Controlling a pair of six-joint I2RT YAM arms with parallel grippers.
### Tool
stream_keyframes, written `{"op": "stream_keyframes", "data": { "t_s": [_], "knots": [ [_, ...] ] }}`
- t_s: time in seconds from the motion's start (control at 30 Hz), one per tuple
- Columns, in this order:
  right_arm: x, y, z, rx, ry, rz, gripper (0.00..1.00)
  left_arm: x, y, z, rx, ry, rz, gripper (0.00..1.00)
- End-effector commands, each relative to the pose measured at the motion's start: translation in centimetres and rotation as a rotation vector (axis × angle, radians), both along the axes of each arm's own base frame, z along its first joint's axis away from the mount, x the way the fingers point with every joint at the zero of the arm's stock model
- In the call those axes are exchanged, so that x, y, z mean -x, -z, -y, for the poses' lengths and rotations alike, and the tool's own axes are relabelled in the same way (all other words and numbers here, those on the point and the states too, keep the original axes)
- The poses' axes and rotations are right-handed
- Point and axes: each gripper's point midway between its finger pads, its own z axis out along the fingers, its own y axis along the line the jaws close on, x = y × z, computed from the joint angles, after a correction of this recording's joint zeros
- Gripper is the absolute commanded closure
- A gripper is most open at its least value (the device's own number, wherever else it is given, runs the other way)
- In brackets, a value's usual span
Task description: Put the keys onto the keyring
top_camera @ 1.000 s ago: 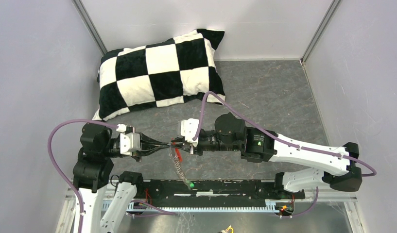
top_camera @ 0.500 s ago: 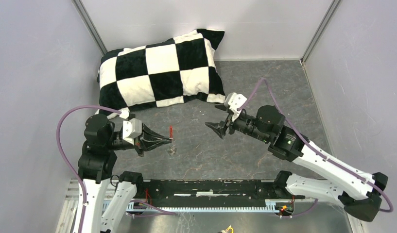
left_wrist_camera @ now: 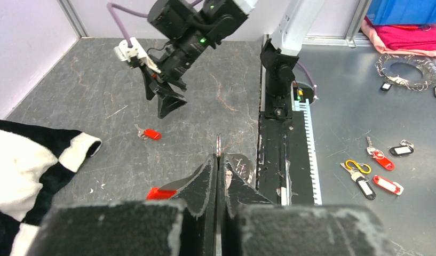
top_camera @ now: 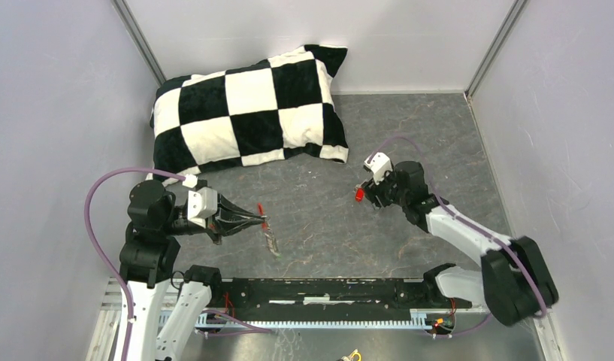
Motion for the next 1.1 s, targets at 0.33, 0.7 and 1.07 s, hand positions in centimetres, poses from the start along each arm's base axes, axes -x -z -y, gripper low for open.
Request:
{"op": "stream_keyframes", "data": {
  "t_s": [0.33, 0.7, 1.07],
  "knots": [
    [-8.3, -0.8, -1.5, -0.102, -0.425, 0.008, 0.37, 0.2, -0.8, 0.2, 0.011, 0.029, 0.020, 0.98],
    [-6.8, 2.6, -2.5, -0.181, -0.454, -0.171, 0.50, 0.1, -0.9, 0.1, 0.003, 0.014, 0.030, 0.98],
    [-6.8, 4.1, -2.2, -0.173, -0.416, -0.237, 0.53, 0.4, -0.9, 0.0, -0.005, 0.009, 0.044, 0.98]
  ]
}}
